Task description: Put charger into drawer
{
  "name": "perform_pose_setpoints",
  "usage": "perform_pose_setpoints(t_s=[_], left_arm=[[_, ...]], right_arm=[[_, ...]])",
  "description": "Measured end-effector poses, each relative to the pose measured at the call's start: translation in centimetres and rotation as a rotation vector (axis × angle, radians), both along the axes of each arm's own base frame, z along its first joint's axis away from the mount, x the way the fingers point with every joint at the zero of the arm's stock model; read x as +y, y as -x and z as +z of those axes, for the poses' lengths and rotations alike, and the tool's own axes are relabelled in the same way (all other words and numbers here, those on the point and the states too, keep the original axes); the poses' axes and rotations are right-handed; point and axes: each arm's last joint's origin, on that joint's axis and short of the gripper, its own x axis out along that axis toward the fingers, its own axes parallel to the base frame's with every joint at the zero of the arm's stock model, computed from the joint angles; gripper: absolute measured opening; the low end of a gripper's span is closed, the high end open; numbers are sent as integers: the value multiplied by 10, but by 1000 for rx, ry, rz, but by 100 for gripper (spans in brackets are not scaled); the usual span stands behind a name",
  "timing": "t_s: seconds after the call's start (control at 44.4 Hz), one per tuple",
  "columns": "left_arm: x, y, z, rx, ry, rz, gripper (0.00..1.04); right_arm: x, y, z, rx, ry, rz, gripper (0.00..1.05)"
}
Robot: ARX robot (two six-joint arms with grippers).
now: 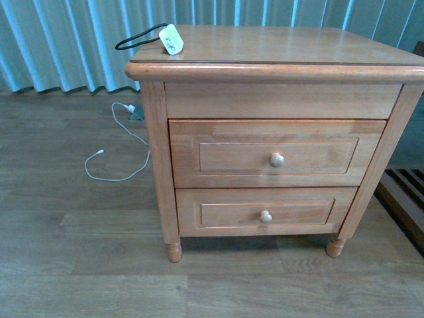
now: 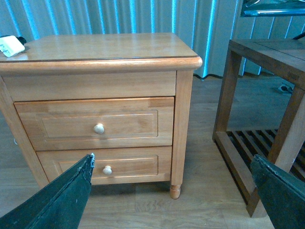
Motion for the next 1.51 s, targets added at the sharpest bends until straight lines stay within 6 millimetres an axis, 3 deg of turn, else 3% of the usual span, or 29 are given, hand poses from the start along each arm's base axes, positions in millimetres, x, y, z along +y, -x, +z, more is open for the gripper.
perform_pose_setpoints(t_s=[0.518, 0.675, 0.855, 1.036, 1.193, 1.351, 1.508], left_arm=[[0, 0, 0, 0, 0, 0, 99], [0, 0, 0, 0, 0, 0, 99], [0, 0, 0, 0, 0, 0, 99], [0, 0, 0, 0, 0, -1, 99], [0, 0, 0, 0, 0, 0, 99], [0, 0, 0, 0, 0, 0, 99], [0, 0, 0, 0, 0, 0, 99]], right_arm=[[0, 0, 0, 0, 1, 0, 96], [5, -9, -1, 154, 69, 155, 96], [21, -52, 15, 212, 121, 189, 96], [52, -105, 12, 264, 153, 186, 96], [81, -155, -6, 286, 187, 177, 96], [107, -209, -48, 307, 272, 176, 96], [122, -235, -75, 317, 314, 178, 96]])
